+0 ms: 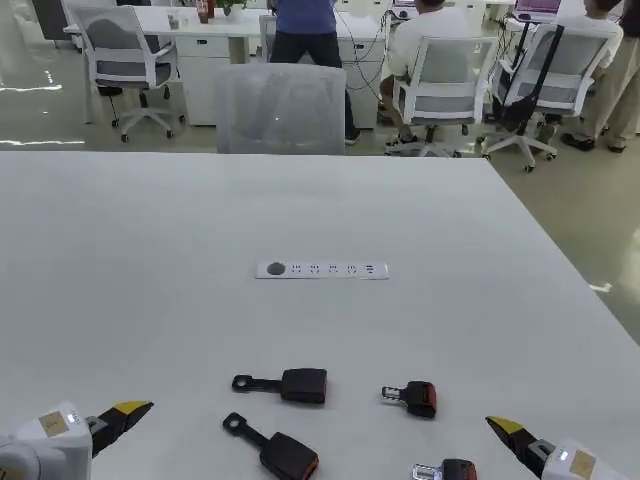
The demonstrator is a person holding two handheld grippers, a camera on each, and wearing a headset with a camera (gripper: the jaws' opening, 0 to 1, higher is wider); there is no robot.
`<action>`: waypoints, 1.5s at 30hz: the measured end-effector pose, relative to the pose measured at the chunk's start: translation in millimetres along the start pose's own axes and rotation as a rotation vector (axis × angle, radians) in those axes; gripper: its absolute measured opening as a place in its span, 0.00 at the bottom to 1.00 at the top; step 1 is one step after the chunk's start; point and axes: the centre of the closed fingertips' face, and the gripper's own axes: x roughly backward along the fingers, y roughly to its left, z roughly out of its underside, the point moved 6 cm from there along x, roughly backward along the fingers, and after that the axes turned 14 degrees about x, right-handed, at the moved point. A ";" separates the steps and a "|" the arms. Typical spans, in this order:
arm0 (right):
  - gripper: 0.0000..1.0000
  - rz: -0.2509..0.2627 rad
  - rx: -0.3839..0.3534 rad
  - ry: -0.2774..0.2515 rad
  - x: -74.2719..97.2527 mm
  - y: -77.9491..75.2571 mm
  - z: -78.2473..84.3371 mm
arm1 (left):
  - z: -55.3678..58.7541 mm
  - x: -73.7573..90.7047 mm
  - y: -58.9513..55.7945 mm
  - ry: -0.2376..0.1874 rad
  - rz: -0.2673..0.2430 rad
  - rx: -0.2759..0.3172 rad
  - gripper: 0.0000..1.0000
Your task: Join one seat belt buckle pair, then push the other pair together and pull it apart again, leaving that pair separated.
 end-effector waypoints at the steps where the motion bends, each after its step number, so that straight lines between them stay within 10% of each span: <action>1: 0.99 0.000 -0.001 0.001 0.0 -0.1 0.1 | -0.1 -0.1 0.0 0.000 0.000 0.000 0.99; 45: 0.99 0.001 -0.008 0.010 -2.6 -3.8 0.2 | -2.2 -0.9 2.2 -0.003 -0.004 0.000 0.98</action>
